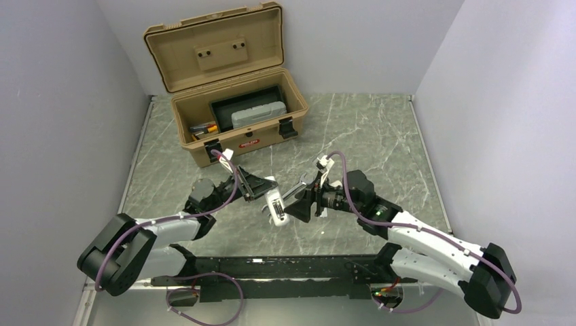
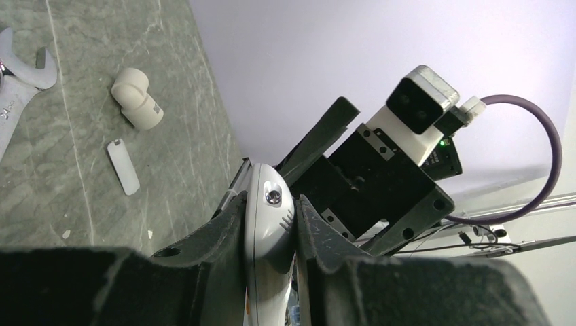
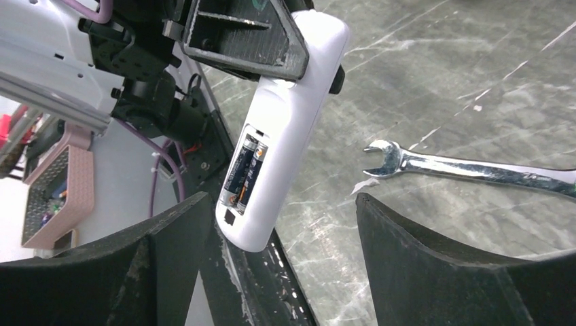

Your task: Load the batteries into the remote control

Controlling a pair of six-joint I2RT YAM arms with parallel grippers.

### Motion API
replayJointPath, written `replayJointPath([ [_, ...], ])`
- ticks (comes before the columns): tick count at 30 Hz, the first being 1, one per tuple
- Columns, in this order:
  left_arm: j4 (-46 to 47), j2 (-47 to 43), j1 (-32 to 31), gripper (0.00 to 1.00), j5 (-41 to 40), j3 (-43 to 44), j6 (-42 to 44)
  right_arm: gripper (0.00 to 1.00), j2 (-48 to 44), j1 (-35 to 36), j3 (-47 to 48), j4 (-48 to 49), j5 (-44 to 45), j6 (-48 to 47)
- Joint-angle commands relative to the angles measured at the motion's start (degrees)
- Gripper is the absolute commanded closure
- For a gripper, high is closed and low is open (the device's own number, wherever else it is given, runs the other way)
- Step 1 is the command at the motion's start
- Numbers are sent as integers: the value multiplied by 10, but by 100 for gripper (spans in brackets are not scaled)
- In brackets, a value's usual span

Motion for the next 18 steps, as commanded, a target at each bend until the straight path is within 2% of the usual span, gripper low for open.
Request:
replayJointPath([
  [1, 26, -13, -3, 100, 13, 22, 7, 18, 18, -2, -12, 73, -25, 40],
  [8, 26, -14, -3, 100, 12, 24, 8, 15, 34, -3, -17, 112, -53, 63],
  [18, 26, -12, -3, 100, 15, 29, 9, 18, 67, -3, -12, 123, -63, 69],
])
